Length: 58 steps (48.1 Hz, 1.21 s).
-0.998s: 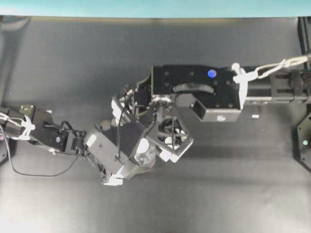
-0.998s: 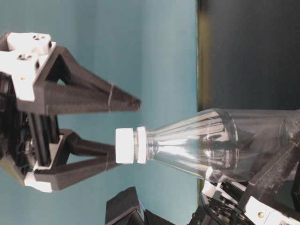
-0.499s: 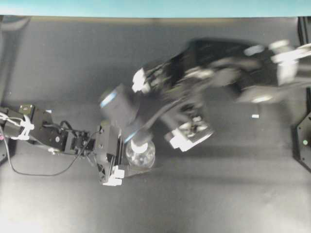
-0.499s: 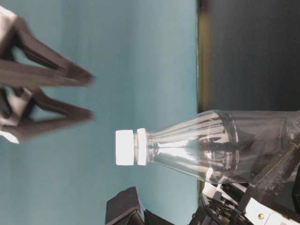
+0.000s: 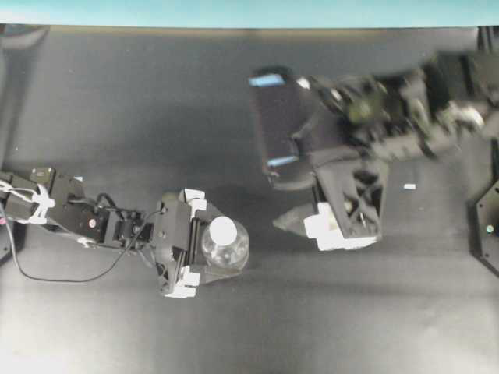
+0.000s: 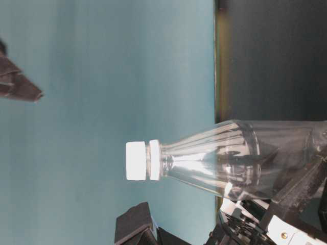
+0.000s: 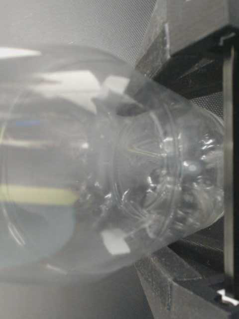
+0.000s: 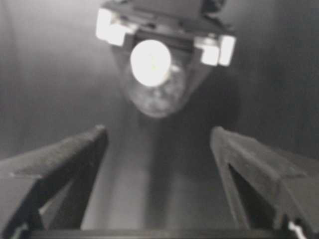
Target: Open the bottle cap by holding the bottle with the left arm and twisting the cap with the right arm.
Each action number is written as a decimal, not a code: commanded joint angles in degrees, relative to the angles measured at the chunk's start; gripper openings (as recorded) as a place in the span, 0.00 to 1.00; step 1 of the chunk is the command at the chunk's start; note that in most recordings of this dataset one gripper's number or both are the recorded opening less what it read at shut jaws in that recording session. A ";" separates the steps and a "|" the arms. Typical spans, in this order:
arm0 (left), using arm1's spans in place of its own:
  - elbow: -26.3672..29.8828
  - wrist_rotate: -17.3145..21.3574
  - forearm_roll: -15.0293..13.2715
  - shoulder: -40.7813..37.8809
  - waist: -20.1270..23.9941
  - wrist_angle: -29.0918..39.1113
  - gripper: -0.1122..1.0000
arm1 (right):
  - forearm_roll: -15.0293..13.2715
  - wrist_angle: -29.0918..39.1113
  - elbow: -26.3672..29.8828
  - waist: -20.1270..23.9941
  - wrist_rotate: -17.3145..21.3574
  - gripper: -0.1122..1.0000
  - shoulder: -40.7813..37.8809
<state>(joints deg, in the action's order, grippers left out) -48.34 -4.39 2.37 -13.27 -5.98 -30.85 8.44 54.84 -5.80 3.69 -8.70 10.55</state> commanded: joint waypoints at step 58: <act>-0.18 -2.37 0.26 -0.44 -0.88 0.97 0.84 | 0.18 -39.90 -32.52 3.60 10.72 0.80 18.37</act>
<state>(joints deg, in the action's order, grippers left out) -48.16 -6.33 2.37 -13.27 -5.98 -30.76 8.53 16.44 -38.58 5.63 1.58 28.65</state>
